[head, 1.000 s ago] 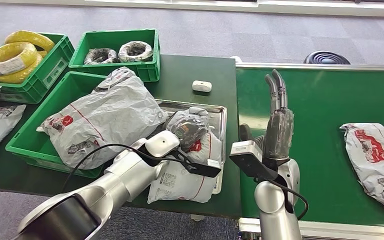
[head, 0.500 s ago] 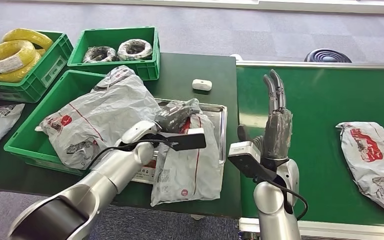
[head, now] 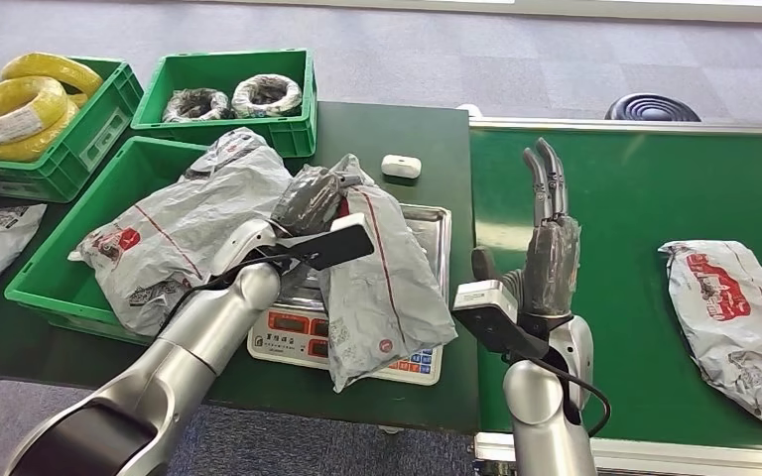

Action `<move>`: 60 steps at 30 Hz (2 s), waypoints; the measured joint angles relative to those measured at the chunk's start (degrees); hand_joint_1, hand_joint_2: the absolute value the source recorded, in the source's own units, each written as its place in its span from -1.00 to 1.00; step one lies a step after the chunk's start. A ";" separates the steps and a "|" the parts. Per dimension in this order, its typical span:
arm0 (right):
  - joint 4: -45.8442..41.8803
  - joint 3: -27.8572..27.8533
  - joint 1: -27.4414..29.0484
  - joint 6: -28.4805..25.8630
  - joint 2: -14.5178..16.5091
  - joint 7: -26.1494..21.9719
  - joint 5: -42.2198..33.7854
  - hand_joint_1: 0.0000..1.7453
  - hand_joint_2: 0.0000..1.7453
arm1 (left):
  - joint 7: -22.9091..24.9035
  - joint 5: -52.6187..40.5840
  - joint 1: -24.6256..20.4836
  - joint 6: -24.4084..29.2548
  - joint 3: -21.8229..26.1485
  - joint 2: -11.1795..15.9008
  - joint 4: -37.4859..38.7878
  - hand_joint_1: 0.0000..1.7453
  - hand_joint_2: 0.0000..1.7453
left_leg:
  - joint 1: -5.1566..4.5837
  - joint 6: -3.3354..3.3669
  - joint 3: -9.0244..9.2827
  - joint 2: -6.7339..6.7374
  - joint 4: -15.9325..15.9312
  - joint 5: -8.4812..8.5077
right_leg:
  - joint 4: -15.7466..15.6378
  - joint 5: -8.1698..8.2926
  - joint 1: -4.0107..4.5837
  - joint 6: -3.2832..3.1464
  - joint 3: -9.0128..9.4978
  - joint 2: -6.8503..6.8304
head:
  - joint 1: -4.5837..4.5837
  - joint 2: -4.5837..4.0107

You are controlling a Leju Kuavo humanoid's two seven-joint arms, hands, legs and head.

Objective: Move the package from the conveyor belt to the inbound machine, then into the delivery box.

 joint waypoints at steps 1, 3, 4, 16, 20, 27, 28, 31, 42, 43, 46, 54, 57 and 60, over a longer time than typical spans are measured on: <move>0.01 -0.01 0.09 -0.09 0.01 0.01 -0.13 -1.00 -1.00 | 0.20 1.62 0.26 1.22 1.07 0.36 -1.60 0.94 1.00 | 0.01 0.00 -0.01 0.02 0.00 0.00 | 0.00 0.00 0.01 0.00 -0.02 0.01 | 0.00 0.00; 0.02 -0.09 0.45 -0.34 0.02 0.03 -0.38 -1.00 -1.00 | 1.31 4.08 0.52 2.88 3.91 1.30 -5.57 0.96 1.00 | 0.04 0.00 -0.02 0.03 0.00 0.00 | 0.01 0.00 0.04 0.00 -0.06 0.02 | -0.01 0.00; 0.02 -0.16 0.67 -0.49 0.02 0.03 -0.46 -1.00 -1.00 | 1.95 4.74 0.56 3.52 5.53 1.74 -7.53 0.95 1.00 | 0.06 0.00 -0.02 0.03 0.00 0.00 | 0.01 0.00 0.06 -0.01 -0.06 0.02 | -0.01 0.00; 0.02 -0.76 3.55 -0.91 0.05 0.48 -0.02 -1.00 -1.00 | 6.72 1.93 0.95 13.30 22.60 4.44 -17.00 0.95 1.00 | 0.08 -0.01 -0.08 0.02 0.00 0.00 | 0.01 -0.01 0.08 -0.01 -0.08 0.02 | 0.01 0.00; 0.05 -0.76 4.09 -0.93 0.04 0.55 -0.27 -1.00 -1.00 | 6.72 1.69 1.09 17.03 28.39 5.35 -16.58 0.96 1.00 | 0.10 -0.02 -0.08 0.03 0.00 0.01 | 0.01 -0.01 0.10 -0.01 -0.11 0.02 | 0.01 0.00; 0.18 -0.67 4.16 -0.93 0.04 0.63 -0.72 -1.00 -1.00 | 6.85 0.75 1.27 18.49 33.28 5.98 -16.15 0.94 1.00 | 0.12 -0.02 -0.13 0.01 0.00 0.01 | 0.00 -0.01 0.11 -0.01 -0.11 0.01 | 0.01 0.00; 0.19 -0.66 4.16 -0.93 0.04 0.64 -0.74 -1.00 -1.00 | 7.01 0.47 1.28 18.80 33.52 6.01 -16.07 0.94 1.00 | 0.12 -0.02 -0.13 0.01 0.00 0.01 | 0.00 -0.01 0.11 -0.01 -0.11 0.01 | 0.02 0.00; 0.21 -0.53 4.16 -0.94 0.04 0.71 -0.84 -1.00 -1.00 | 8.83 -2.88 1.29 22.10 34.08 6.04 -15.60 0.93 1.00 | 0.12 -0.02 -0.14 0.01 0.00 0.01 | -0.01 -0.01 0.11 -0.01 -0.12 0.01 | 0.02 0.00; 0.50 0.11 4.06 -1.40 0.04 0.96 -0.92 -1.00 -1.00 | 13.42 -12.42 1.31 28.32 34.93 6.21 -9.95 0.66 1.00 | 0.14 -0.03 -0.14 0.02 0.00 0.01 | 0.00 -0.01 0.13 -0.02 -0.16 0.01 | 0.02 0.00; 0.61 0.17 4.03 -1.43 0.04 0.96 -0.93 -1.00 -1.00 | 13.31 -12.38 1.32 28.33 34.99 6.18 -9.59 0.63 1.00 | 0.14 -0.03 -0.14 0.02 0.00 0.01 | 0.00 -0.01 0.12 -0.02 -0.16 0.01 | 0.01 0.00; 0.78 0.24 3.97 -1.48 0.04 0.96 -0.96 -1.00 -1.00 | 13.10 -12.29 1.33 28.33 35.08 6.11 -9.16 0.60 1.00 | 0.14 -0.03 -0.14 0.01 0.01 0.01 | 0.00 -0.01 0.12 -0.02 -0.16 0.01 | -0.01 0.00; 1.67 0.28 3.44 -1.54 0.04 0.96 -1.18 -1.00 -1.00 | 12.78 -12.53 1.56 28.31 35.19 5.59 -7.37 0.54 1.00 | 0.14 -0.03 -0.15 0.01 0.00 0.01 | 0.00 -0.01 0.12 -0.02 -0.17 0.01 | 0.01 0.00; 1.81 0.28 3.40 -1.54 0.04 0.98 -1.19 -1.00 -1.00 | 12.76 -12.55 1.61 28.31 35.19 5.44 -7.09 0.53 1.00 | 0.14 -0.03 -0.15 0.01 0.00 0.01 | 0.00 -0.01 0.12 -0.02 -0.16 0.01 | 0.01 0.00; 1.96 0.28 3.38 -1.55 0.04 0.98 -1.25 -1.00 -1.00 | 12.75 -12.61 1.63 28.33 35.19 5.33 -6.91 0.58 1.00 | 0.14 -0.03 -0.15 0.01 0.01 0.01 | 0.00 -0.01 0.12 -0.02 -0.16 0.01 | 0.01 0.00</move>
